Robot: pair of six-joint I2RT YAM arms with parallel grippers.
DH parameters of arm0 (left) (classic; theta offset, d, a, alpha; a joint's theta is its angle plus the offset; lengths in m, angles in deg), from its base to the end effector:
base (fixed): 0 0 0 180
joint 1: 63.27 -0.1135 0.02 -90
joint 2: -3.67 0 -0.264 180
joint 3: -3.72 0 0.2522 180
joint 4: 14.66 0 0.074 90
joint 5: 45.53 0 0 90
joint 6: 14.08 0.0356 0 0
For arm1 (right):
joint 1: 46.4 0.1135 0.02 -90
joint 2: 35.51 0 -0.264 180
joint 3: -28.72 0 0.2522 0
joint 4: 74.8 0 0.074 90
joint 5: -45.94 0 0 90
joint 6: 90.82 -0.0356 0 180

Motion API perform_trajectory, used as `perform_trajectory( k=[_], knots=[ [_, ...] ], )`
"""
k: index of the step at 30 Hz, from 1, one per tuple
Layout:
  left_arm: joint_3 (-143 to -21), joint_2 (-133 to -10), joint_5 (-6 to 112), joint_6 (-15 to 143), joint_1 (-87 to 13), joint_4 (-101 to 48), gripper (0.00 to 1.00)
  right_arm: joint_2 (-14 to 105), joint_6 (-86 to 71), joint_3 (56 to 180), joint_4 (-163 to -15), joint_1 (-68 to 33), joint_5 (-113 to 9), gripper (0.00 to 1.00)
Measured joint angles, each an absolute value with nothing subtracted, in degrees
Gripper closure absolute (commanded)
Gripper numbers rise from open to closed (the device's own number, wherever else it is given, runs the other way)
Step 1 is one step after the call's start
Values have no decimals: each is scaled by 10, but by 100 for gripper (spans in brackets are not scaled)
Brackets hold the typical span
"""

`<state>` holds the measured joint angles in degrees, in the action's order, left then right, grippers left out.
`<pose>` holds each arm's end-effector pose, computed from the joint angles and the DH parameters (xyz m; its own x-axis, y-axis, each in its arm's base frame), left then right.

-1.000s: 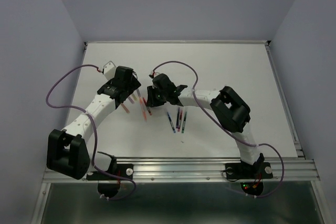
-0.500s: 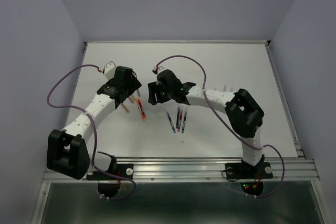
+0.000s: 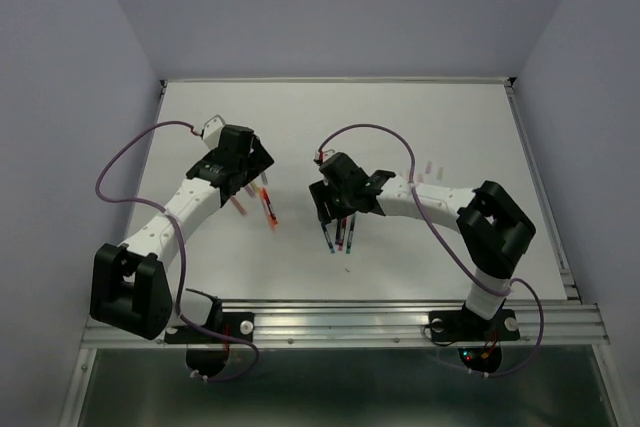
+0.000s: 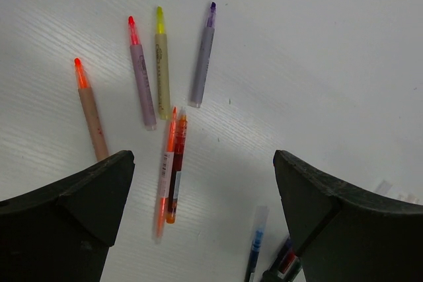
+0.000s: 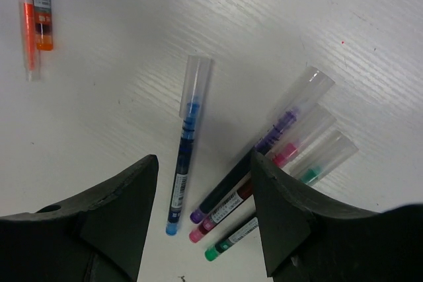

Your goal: Open the pen caps

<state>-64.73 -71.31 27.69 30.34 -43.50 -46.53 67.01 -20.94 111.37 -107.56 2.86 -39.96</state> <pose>0.2734 -0.0874 0.2727 -0.4884 -0.5511 -0.6766 -0.3399 0.8342 -0.4342 0.2505 0.2869 0.1985 -0.7372 -0.3302 -0.5895 -0.5046 0.8492 0.1554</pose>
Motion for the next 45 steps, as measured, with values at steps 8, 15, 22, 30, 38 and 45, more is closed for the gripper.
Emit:
perform_trajectory(
  k=[8, 15, 22, 30, 38, 45],
  knots=[
    [-647, -718, 286, 305, -435, -457, 1, 680, -194, 1115, -1082, 32, -397, 36],
    [-637, -724, 292, 306, -435, -453, 1, 748, -184, 1167, -1079, 39, -392, 42],
    [-629, -724, 295, 306, -435, -453, 1, 790, -184, 1207, -1075, 39, -376, 55],
    [-629, -724, 294, 307, -435, -453, 1, 793, -204, 1208, -1075, 39, -369, 76],
    [-629, -722, 294, 306, -435, -453, 1, 794, -236, 1208, -1076, 39, -362, 97],
    [-620, -701, 307, 318, -435, -451, 1, 794, -251, 1222, -1081, 39, -335, 99]
  ],
)
